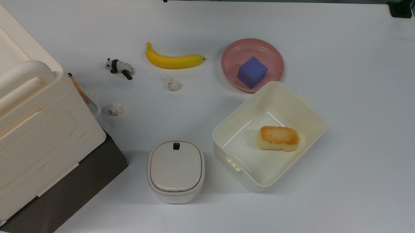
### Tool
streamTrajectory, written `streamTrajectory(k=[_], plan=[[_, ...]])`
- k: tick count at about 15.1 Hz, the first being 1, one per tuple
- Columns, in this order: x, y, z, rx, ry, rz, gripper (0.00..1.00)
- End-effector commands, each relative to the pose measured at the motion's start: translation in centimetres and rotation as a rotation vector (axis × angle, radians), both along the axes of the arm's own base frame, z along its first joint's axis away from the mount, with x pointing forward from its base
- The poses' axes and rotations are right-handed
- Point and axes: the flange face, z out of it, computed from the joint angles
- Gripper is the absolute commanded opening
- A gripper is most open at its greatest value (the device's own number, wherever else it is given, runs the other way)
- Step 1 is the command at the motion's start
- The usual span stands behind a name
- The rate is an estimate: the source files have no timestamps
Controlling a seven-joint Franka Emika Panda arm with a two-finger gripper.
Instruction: Slide open the drawer
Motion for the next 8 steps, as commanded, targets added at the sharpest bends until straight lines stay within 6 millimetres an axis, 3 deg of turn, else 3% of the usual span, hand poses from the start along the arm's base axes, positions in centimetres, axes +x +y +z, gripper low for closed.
streamTrajectory(k=[1, 8], plan=[[-0.57, 0.04, 0.02, 0.027, -0.001, 0.01, 1.0], [-0.63, -0.36, 0.3, 0.064, -0.011, -0.004, 1.0]])
